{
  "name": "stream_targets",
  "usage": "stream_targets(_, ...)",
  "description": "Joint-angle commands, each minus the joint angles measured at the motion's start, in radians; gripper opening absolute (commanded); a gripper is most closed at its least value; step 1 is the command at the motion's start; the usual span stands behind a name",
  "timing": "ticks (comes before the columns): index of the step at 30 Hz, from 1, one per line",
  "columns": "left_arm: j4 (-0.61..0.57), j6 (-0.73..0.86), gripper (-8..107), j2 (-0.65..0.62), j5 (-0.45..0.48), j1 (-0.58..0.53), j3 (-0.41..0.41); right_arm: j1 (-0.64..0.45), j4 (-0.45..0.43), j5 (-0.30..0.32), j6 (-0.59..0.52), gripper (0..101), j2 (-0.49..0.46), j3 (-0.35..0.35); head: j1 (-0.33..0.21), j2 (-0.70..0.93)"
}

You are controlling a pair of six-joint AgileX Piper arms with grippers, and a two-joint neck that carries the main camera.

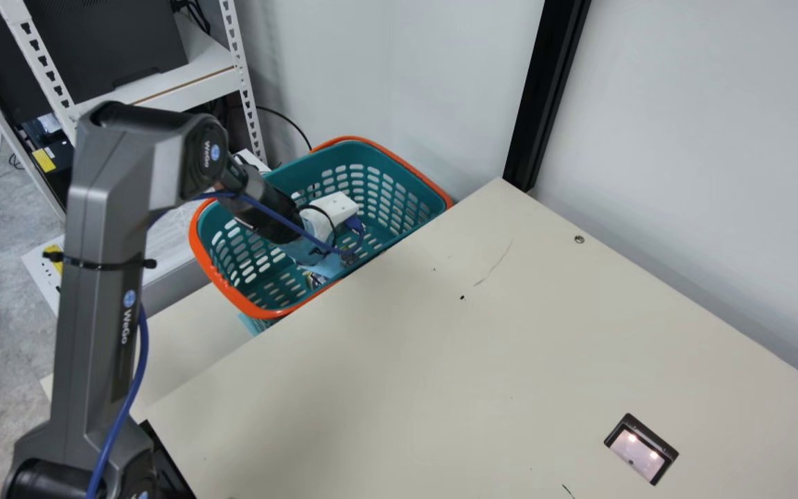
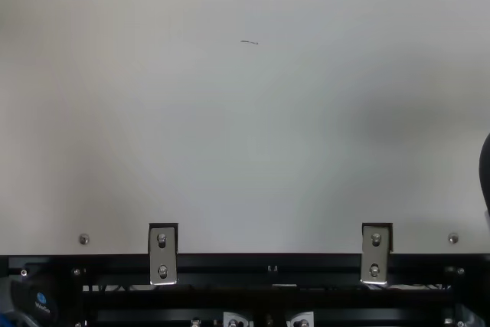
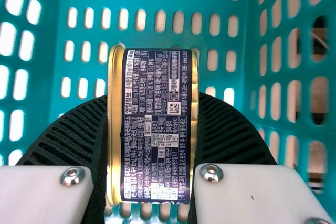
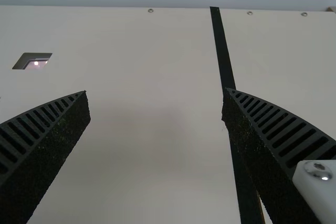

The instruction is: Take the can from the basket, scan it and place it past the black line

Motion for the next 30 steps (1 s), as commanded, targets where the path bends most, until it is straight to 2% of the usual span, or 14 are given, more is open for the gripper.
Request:
stream_targets(1,0.011,-0.017,10,-0.049,0.01,0.002,0.029,0.0,0.0,0.0,0.0,101,0.0,0.0,-0.059,0.031)
stream_targets(7,0.073,-0.109,10,-0.176,0.042,0.008,0.098,0.0,0.0,0.0,0.0,101,0.0,0.0,-0.059,0.031)
stream_targets(16,0.226,-0.297,10,-0.35,0.093,0.018,0.157,0.0,0.0,0.0,0.0,101,0.0,0.0,-0.059,0.031)
stream_targets(30,0.509,-0.636,10,-0.607,0.228,0.04,0.159,0.0,0.0,0.0,0.0,101,0.0,0.0,-0.059,0.031)
